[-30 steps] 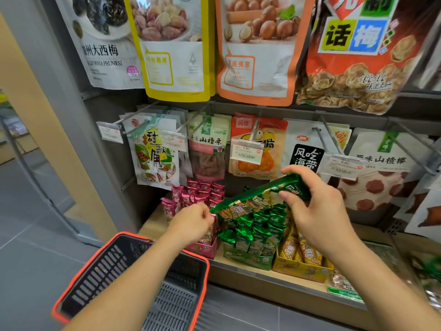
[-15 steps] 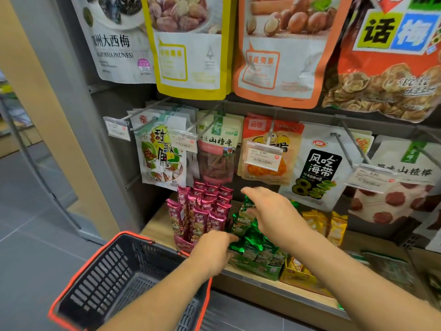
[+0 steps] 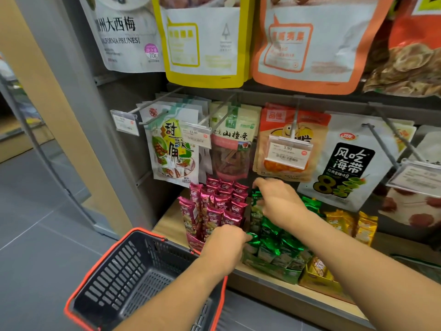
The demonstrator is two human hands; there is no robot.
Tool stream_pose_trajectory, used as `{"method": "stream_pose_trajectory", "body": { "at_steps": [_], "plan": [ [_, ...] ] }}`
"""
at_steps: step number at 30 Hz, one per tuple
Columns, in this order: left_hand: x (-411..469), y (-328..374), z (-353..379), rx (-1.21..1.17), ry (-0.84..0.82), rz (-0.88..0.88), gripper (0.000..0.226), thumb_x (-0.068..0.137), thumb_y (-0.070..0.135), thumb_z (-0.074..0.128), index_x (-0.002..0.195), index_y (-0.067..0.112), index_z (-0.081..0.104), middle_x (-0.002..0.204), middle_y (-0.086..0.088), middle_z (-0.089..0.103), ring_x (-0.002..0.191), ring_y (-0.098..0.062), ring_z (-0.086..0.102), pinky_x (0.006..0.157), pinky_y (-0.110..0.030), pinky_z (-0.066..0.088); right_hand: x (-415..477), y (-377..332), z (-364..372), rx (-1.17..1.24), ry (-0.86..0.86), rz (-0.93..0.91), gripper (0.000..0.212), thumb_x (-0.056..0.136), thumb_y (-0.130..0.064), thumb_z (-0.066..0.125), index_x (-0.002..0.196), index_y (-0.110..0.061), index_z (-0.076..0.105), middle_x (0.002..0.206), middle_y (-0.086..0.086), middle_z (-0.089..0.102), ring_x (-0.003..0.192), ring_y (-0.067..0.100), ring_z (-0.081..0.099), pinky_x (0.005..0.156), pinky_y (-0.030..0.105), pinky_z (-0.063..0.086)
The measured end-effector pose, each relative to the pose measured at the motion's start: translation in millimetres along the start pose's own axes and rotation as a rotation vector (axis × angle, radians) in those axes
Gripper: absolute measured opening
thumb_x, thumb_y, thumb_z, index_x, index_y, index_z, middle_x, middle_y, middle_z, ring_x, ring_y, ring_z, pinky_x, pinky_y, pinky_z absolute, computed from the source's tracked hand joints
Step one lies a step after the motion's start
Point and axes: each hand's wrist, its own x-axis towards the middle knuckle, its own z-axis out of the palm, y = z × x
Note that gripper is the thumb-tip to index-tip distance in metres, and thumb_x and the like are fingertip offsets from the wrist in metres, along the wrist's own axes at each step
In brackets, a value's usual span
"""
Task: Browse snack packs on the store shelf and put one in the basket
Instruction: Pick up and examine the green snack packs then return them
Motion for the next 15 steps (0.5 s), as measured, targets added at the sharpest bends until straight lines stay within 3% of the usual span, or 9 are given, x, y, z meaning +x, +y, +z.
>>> {"method": "stream_pose_trajectory", "body": {
  "at_steps": [7, 10, 13, 15],
  "plan": [
    [2, 1, -5, -0.016, -0.003, -0.015, 0.037, 0.099, 0.012, 0.047, 0.132, 0.024, 0.058, 0.119, -0.009, 0.066, 0.112, -0.029, 0.061, 0.095, -0.039, 0.048, -3, 14, 27, 0.065, -0.034, 0.066, 0.034, 0.088, -0.021, 0.067, 0.119, -0.022, 0.055, 0.111, 0.011, 0.064, 0.101, 0.034, 0.063, 0.077, 0.039, 0.052],
    [2, 5, -16, 0.013, -0.018, 0.012, 0.041, 0.101, 0.016, 0.044, 0.139, 0.029, 0.050, 0.122, -0.006, 0.064, 0.114, -0.027, 0.059, 0.098, -0.036, 0.045, -8, 17, 46, 0.047, -0.069, 0.108, 0.033, 0.088, -0.032, 0.067, 0.117, -0.026, 0.053, 0.112, 0.009, 0.062, 0.098, 0.032, 0.062, 0.080, 0.038, 0.053],
    [-5, 6, -30, -0.067, 0.072, 0.025, 0.031, 0.099, 0.012, 0.046, 0.124, 0.021, 0.063, 0.110, -0.007, 0.067, 0.103, -0.029, 0.063, 0.088, -0.038, 0.050, -6, 20, 57, 0.021, -0.071, 0.105, 0.029, 0.094, -0.047, 0.055, 0.117, -0.032, 0.064, 0.123, 0.002, 0.056, 0.120, 0.026, 0.049, 0.099, 0.039, 0.038],
    [-10, 6, -42, -0.068, 0.176, 0.056, 0.029, 0.097, 0.011, 0.048, 0.118, 0.020, 0.065, 0.109, -0.007, 0.066, 0.100, -0.028, 0.062, 0.085, -0.037, 0.051, -1, 21, 55, -0.021, -0.104, 0.036, 0.036, 0.099, -0.048, 0.041, 0.111, -0.030, 0.069, 0.125, -0.006, 0.059, 0.130, 0.021, 0.034, 0.103, 0.044, 0.030]
  ]
}}
